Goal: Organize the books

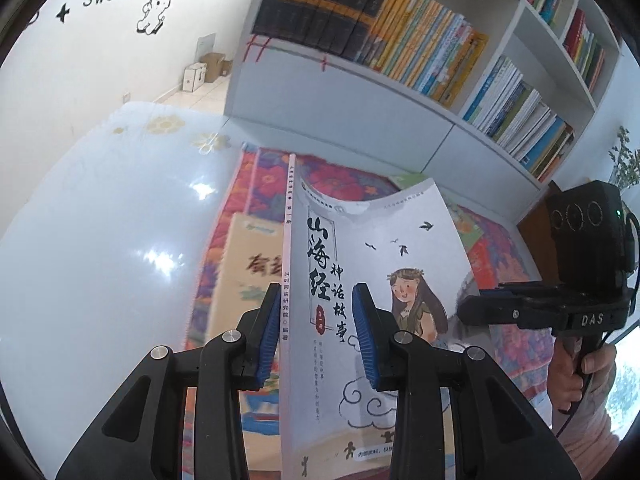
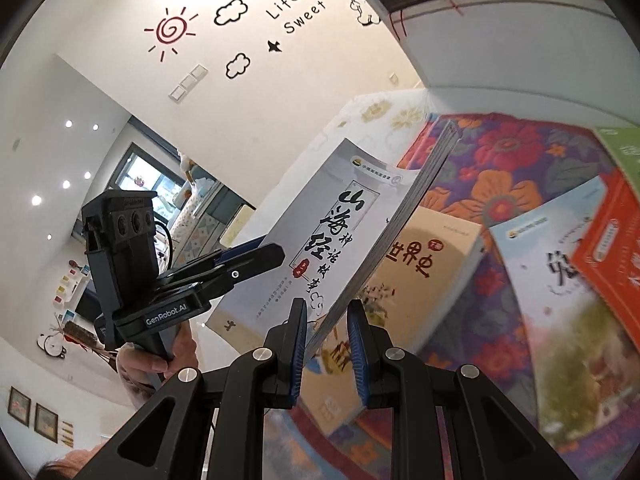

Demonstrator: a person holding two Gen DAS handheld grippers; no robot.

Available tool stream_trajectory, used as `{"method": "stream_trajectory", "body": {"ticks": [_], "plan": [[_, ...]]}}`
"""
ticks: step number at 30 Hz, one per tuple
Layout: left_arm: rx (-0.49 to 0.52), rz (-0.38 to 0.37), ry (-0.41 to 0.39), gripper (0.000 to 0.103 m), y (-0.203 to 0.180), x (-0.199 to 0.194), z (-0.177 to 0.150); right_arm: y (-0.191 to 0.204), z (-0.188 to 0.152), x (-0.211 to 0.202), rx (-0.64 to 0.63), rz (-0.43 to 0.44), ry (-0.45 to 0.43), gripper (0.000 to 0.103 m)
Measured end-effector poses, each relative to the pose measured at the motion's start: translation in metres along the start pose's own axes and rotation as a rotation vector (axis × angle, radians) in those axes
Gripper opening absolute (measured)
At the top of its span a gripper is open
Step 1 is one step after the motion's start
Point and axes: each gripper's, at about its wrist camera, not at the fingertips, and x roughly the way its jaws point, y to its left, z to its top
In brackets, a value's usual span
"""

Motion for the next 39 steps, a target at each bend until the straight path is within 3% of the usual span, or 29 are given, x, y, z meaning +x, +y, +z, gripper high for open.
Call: {"method": "stream_trajectory", "body": {"ticks": [8, 12, 28, 30, 33, 37, 39], "plan": [[-0.029, 0.02, 0.075, 0.031, 0.031, 0.023, -0.012, -0.027, -0.007, 0.044, 0.093, 0.003, 0.06, 0.021], [-0.031, 0.037, 0.102, 0.031, 0.039, 0.028, -0.017, -0.033, -0.01, 0.046, 0.112, -0.016, 0.06, 0.021], [0.108, 0.213, 0.147, 0.037, 0.024, 0.04, -0.021, -0.035, -0.019, 0.051, 0.15, -0.061, 0.066, 0.021], [0.104, 0.286, 0.127, 0.037, 0.026, 0.04, -0.019, -0.034, -0.02, 0.051, 0.159, -0.056, 0.067, 0.026], [0.05, 0.297, 0.117, 0.037, 0.034, 0.036, -0.015, -0.034, -0.021, 0.045, 0.181, -0.037, 0.062, 0.043], [-0.001, 0.313, 0.093, 0.037, 0.035, 0.024, -0.01, -0.027, -0.022, 0.029, 0.123, -0.123, 0.04, 0.044], [-0.011, 0.309, 0.071, 0.037, 0.028, 0.018, -0.007, -0.029, -0.024, 0.021, 0.13, -0.122, 0.035, 0.045]]}}
